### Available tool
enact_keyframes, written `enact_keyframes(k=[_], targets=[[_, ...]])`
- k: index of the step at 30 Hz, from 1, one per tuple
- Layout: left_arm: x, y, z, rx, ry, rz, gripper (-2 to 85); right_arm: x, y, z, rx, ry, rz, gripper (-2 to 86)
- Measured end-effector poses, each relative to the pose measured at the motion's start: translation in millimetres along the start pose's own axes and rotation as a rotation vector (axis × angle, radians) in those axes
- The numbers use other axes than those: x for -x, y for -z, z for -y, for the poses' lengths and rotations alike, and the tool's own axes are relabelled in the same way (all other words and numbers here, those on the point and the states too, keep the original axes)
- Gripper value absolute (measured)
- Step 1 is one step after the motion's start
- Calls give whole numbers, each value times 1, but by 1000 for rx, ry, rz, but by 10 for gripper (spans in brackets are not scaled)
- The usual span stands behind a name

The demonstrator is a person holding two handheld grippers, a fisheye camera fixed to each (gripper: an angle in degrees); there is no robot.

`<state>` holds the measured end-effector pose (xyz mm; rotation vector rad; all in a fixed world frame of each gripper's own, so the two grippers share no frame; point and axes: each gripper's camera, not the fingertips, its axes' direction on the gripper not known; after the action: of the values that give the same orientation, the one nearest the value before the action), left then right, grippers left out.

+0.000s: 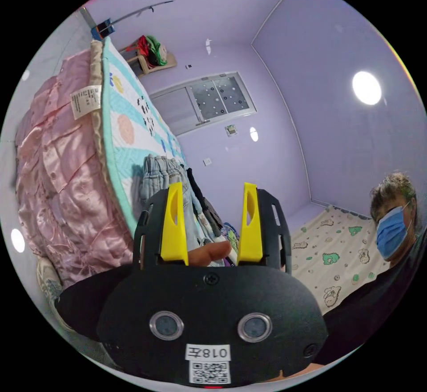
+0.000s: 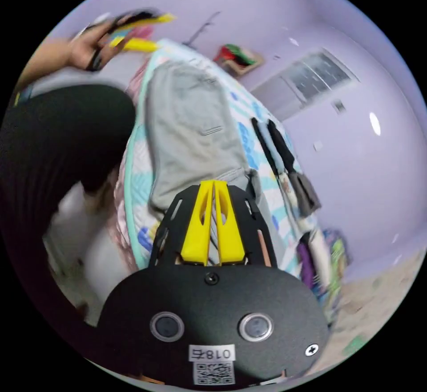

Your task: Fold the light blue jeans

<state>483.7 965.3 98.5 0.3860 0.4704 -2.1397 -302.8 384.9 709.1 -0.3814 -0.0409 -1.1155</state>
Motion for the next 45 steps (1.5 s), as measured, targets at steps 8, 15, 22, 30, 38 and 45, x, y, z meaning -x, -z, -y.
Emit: enact_keyframes(k=[8,15,22,30,38,45], targets=[[18,25,10,14,82,-17,177,-119,-126,-47,200,-912,429,19],[13,24,20,60,85,81,203,-16,-99,2,184,-469,236,6],[-23,0,20,135,-2,259,218,-23,-106,-37,240,-607,317,23],[-68,-39,24,208,-28,460,222,-33,-54,-63,111,-675,239,-1],[-78,-85,31,294,80,488,178,-57,0,-103,53,-751,185,-2],[-173,-103,11,224,-11,518,125,-91,50,-155,1,-867,129,-2]])
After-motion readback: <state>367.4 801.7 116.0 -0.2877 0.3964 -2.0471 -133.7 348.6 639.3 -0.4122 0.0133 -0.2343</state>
